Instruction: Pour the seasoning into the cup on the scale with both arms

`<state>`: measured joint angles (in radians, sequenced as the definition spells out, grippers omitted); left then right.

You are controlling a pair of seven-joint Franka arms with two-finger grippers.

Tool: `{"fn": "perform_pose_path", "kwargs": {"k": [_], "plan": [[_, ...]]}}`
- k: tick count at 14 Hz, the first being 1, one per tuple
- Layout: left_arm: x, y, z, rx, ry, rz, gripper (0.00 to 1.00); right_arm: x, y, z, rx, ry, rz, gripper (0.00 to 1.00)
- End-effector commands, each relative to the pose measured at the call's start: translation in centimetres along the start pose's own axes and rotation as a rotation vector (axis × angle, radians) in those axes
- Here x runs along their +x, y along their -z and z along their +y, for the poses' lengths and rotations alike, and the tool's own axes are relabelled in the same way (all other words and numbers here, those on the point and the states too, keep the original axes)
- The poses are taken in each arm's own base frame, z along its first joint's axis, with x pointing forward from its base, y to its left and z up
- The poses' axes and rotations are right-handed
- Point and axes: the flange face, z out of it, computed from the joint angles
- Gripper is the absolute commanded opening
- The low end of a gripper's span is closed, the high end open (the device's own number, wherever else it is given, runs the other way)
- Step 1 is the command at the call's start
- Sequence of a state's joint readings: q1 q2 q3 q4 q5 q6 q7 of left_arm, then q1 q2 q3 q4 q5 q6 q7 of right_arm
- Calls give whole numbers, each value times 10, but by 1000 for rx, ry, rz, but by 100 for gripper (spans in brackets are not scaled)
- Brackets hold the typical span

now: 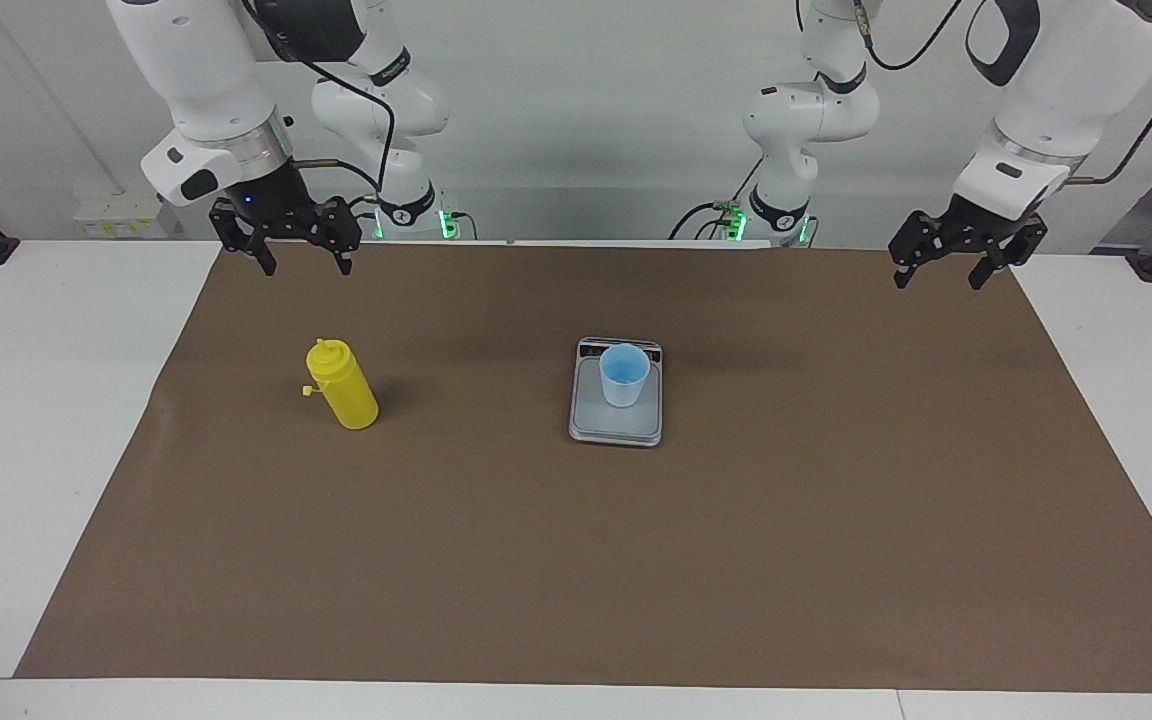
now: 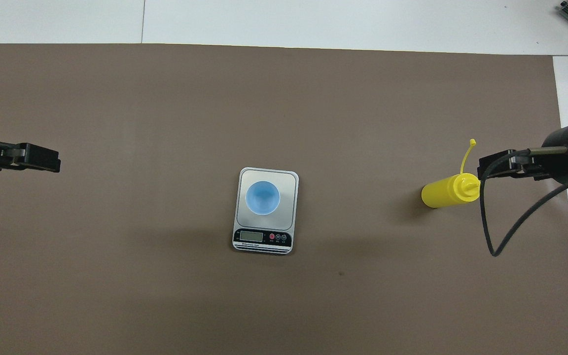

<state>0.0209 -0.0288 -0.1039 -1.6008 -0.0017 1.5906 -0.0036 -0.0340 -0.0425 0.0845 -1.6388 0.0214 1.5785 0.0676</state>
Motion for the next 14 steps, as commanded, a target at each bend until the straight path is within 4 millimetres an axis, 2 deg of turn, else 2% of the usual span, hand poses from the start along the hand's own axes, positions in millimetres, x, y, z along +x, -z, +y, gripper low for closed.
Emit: {"fn": "perform_pose_path", "kwargs": {"k": [1,5,8,11,14], "plan": [[10,6,-2,-25,-8,0,100,-6,1,4,7,18,1,100],[8,10,0,-46,2,6,100,-8,-1,25,8,-20,-20,100],[7,5,-1,-46,32,-5,100,-8,-1,54,9,-75,-24,100],[5,6,-1,-43,33,-7,100,-5,0,61,10,-124,1,100],[3,2,1,-44,29,-14,100,4,-2,68,19,-367,63,100]]}}
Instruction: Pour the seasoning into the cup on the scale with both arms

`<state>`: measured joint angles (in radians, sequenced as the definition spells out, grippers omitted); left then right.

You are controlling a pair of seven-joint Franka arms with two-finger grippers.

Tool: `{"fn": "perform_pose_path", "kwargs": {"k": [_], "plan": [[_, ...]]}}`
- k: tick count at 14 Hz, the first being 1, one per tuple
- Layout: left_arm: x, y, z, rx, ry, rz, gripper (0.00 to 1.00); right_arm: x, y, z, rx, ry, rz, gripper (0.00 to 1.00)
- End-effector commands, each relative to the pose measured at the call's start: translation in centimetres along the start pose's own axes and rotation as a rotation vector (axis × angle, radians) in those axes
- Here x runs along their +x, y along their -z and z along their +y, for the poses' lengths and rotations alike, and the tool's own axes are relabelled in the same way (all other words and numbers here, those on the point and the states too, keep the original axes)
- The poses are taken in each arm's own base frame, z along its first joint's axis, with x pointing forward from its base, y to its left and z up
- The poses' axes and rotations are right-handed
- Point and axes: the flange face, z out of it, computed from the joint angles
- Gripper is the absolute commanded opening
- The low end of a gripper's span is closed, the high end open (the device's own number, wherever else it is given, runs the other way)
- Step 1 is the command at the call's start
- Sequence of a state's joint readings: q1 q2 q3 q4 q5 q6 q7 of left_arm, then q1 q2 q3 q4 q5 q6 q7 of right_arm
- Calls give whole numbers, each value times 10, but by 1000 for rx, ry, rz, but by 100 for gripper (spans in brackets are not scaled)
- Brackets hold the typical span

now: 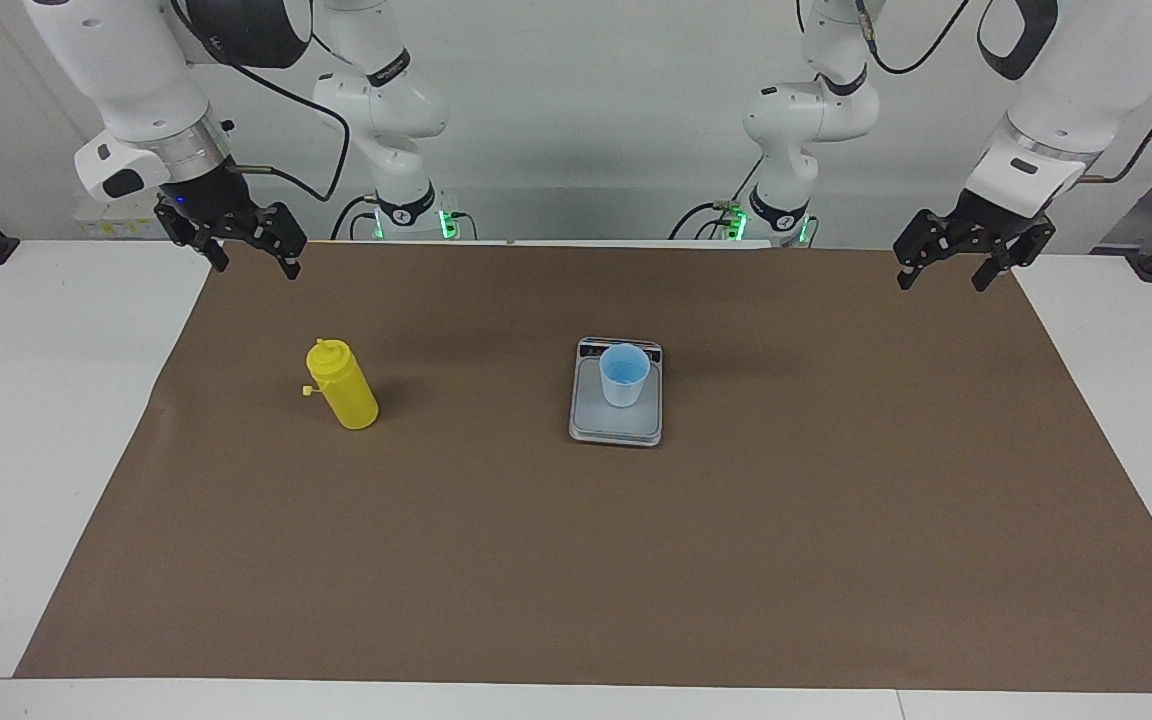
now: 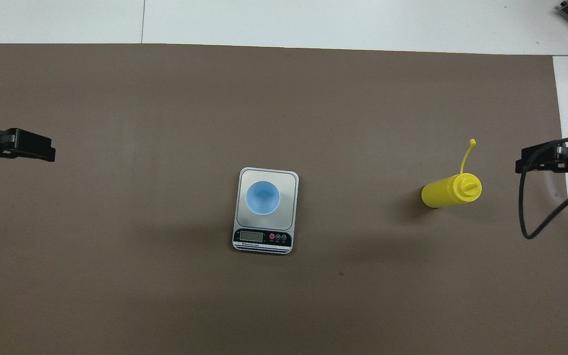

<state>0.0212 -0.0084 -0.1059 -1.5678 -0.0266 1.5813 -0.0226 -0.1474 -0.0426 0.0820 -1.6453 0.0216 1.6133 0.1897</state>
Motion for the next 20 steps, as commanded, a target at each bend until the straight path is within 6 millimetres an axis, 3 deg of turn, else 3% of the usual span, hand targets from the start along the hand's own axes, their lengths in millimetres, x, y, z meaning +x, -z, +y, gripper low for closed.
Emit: {"fn": "perform_pose_path", "kwargs": {"k": [1,2,7,10,12,15,20], "plan": [[-4,-3,-2,-16,13,-17,100,4,-5,10,21,-226,36,100],[-4,-2,-3,-16,13,-16,100,8,-7,21,25,-321,37,100],[-4,-2,-2,-15,6,-13,100,47,-73,79,144,-549,-81,100],[-4,-2,-2,-15,6,-13,100,69,-119,93,163,-631,-157,100],[-4,-2,-2,-15,4,-14,100,78,-140,88,176,-695,-179,100],[-4,-2,-2,-15,4,-13,100,93,-190,83,226,-823,-268,100],[-4,-2,-2,-15,4,-14,100,84,-232,74,282,-1085,-447,100]]}}
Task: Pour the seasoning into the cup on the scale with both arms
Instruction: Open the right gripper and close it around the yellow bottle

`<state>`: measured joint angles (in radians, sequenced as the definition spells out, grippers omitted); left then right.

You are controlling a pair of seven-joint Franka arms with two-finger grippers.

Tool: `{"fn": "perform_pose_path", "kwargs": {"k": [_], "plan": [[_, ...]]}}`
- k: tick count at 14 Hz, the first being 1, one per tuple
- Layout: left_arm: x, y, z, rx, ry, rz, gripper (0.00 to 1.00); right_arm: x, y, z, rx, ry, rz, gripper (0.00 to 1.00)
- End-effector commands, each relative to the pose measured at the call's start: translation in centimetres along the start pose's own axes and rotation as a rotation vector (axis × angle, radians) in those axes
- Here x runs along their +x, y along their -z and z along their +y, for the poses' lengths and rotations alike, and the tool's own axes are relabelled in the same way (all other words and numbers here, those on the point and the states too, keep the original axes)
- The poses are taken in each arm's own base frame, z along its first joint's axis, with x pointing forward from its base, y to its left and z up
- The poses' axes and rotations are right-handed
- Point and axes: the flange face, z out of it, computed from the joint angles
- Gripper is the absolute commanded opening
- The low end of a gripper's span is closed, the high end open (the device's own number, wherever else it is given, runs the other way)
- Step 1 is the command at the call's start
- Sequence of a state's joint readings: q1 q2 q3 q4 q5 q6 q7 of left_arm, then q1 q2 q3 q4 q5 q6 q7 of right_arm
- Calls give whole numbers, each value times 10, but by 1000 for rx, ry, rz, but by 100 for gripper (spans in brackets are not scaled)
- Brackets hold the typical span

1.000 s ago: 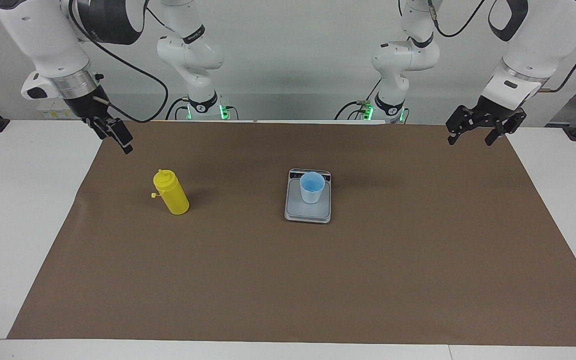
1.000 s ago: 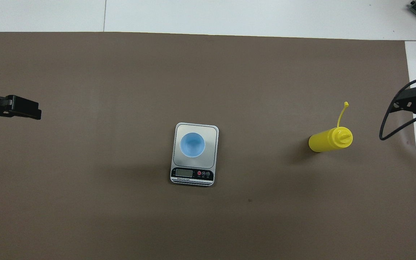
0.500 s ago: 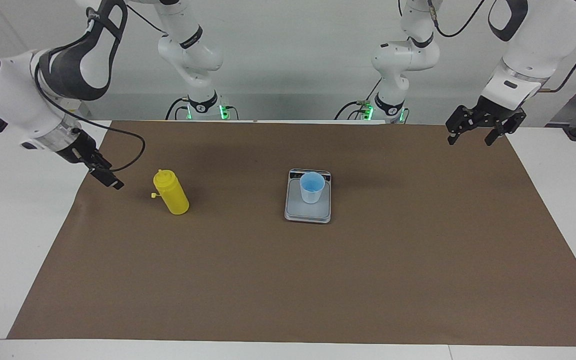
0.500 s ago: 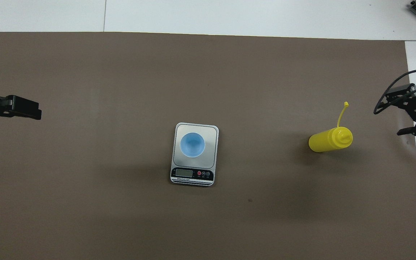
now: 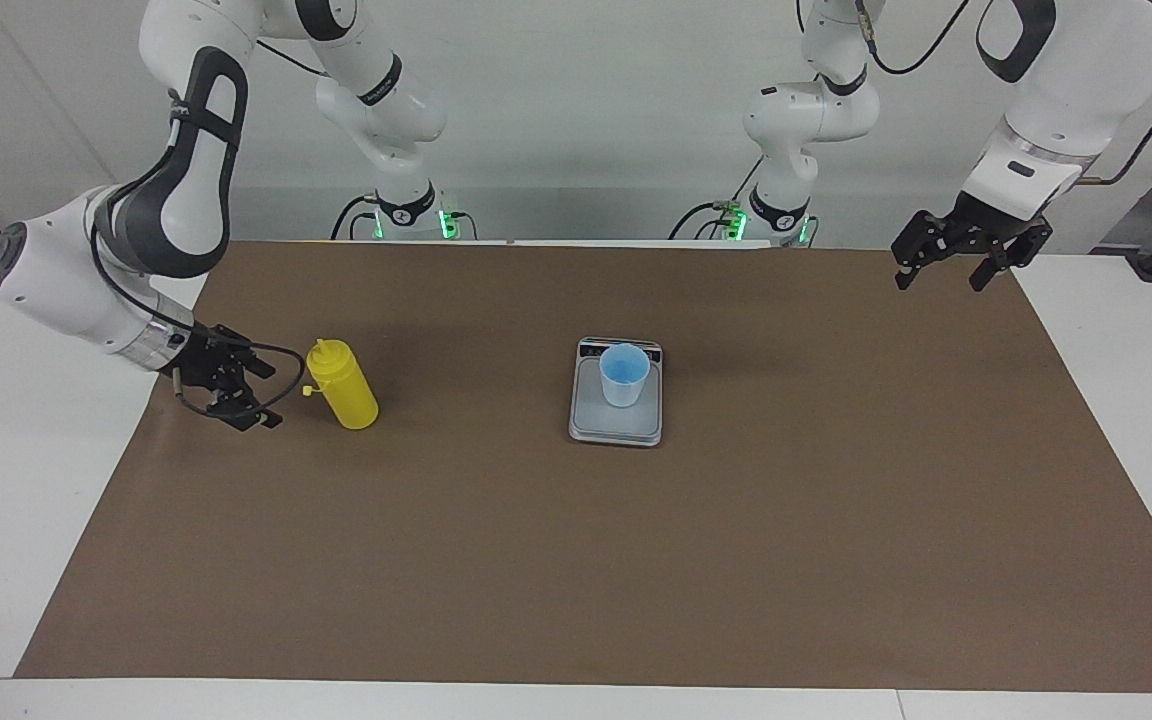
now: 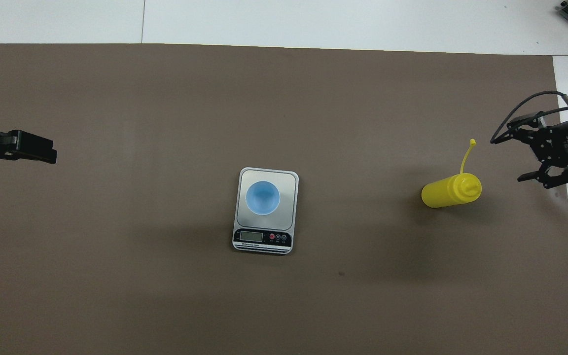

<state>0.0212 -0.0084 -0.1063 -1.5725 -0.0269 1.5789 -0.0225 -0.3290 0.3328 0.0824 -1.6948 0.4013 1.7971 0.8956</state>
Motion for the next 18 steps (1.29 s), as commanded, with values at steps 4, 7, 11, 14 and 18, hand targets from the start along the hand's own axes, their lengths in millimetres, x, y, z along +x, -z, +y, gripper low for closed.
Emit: {"fn": "perform_pose_path", "kwargs": {"k": [4,7,11,14,18], "plan": [[-4,0,-2,-15,4,-7,100,9,-32,44,13,-155,-119,100],[-4,0,-2,-15,1,-7,100,1,-56,59,29,-181,-136,100],[-4,0,-4,-13,-70,-10,100,-11,-67,65,6,-90,-166,100],[-4,0,-4,-7,-80,-13,100,-19,-72,60,10,-63,-169,90],[-5,0,-4,-7,-80,-13,100,-49,-83,41,14,12,-170,5]]}}
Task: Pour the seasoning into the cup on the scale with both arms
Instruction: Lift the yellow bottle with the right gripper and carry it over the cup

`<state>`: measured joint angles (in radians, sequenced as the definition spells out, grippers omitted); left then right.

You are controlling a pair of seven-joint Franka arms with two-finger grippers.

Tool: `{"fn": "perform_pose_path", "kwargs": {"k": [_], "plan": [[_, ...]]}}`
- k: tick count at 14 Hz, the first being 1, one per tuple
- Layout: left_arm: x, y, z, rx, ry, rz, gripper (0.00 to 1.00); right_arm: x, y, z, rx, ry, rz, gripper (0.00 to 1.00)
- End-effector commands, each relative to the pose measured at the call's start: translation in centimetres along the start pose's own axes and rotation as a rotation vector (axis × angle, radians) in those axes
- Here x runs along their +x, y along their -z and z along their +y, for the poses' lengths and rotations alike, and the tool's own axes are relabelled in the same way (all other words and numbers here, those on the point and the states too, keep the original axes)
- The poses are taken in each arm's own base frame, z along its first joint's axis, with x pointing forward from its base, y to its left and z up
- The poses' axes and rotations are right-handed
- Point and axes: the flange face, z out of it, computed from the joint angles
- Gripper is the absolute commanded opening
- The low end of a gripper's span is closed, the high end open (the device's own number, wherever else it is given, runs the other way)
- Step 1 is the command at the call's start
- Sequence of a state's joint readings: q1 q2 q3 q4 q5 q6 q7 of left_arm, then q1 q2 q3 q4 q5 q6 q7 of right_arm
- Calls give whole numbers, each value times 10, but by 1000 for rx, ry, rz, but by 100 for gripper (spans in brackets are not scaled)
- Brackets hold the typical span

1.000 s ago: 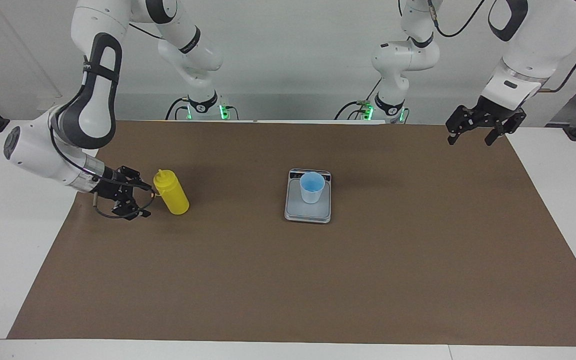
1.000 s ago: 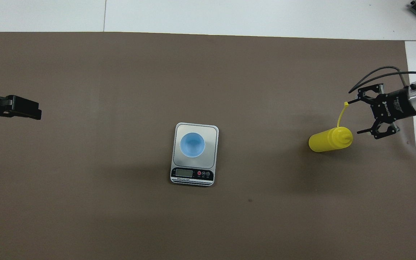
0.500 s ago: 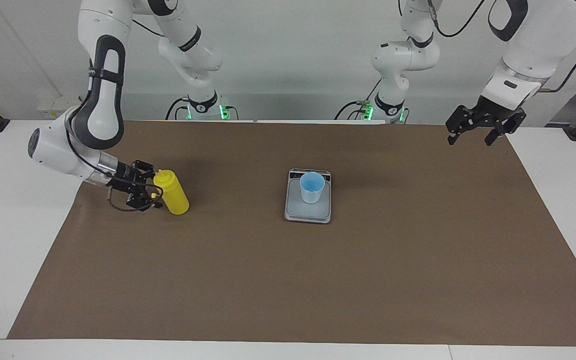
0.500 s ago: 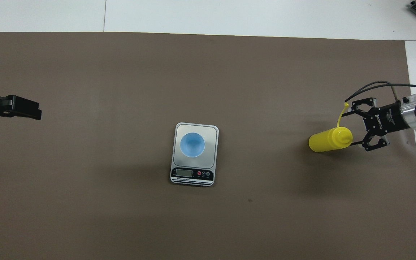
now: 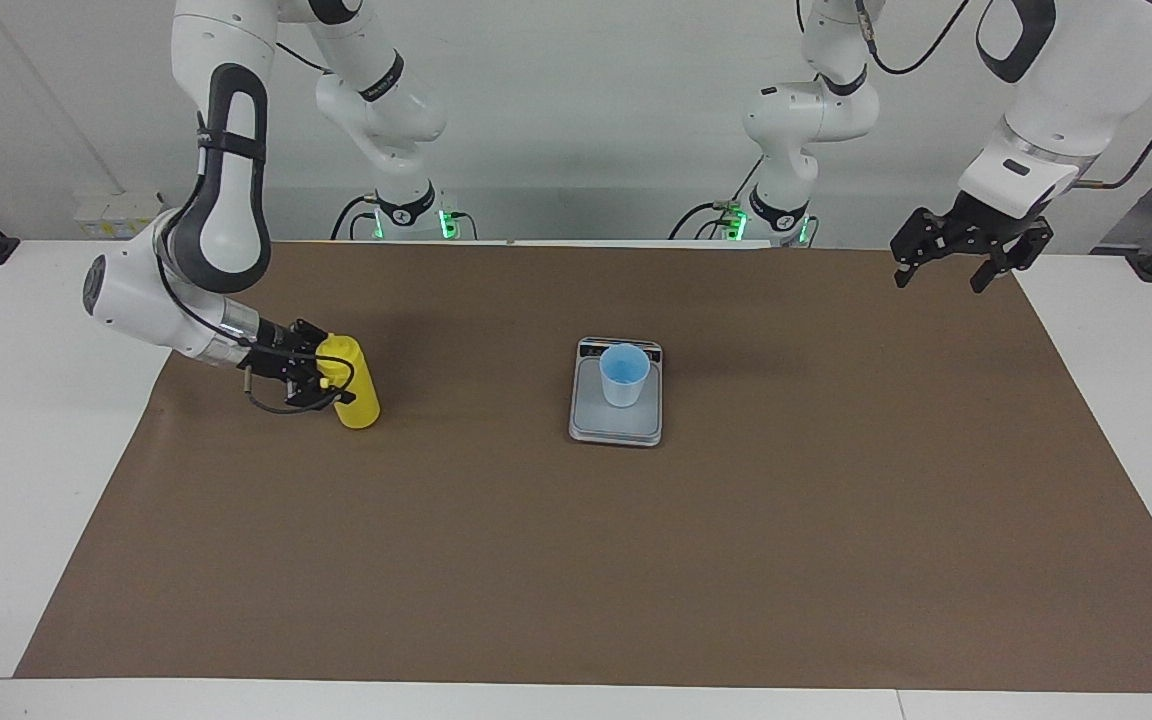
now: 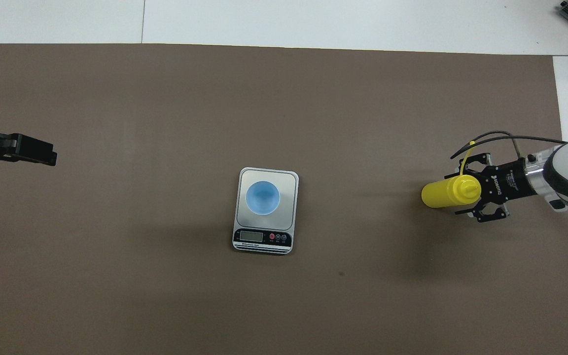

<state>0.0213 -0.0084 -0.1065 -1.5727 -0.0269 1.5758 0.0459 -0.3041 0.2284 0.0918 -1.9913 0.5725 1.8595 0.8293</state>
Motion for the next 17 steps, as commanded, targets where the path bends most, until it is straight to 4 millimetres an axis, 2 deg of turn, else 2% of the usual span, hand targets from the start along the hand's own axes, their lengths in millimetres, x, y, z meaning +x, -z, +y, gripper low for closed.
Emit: {"fn": "perform_pose_path", "kwargs": {"k": [1,3,6,14,17], "plan": [[-5,1,-4,-6,-12,-8,100,-18,-10,-8,37,49,25,5],[-5,1,-3,-6,-15,-9,100,-30,1,-12,54,59,51,3],[-5,1,-3,-6,-13,-9,100,-57,-4,-24,60,33,92,0],[-5,0,-3,-6,-13,-8,100,-168,-48,-77,67,-26,299,0],[-5,-1,-3,-6,-13,-9,100,-212,-69,-94,137,-87,325,0]]}}
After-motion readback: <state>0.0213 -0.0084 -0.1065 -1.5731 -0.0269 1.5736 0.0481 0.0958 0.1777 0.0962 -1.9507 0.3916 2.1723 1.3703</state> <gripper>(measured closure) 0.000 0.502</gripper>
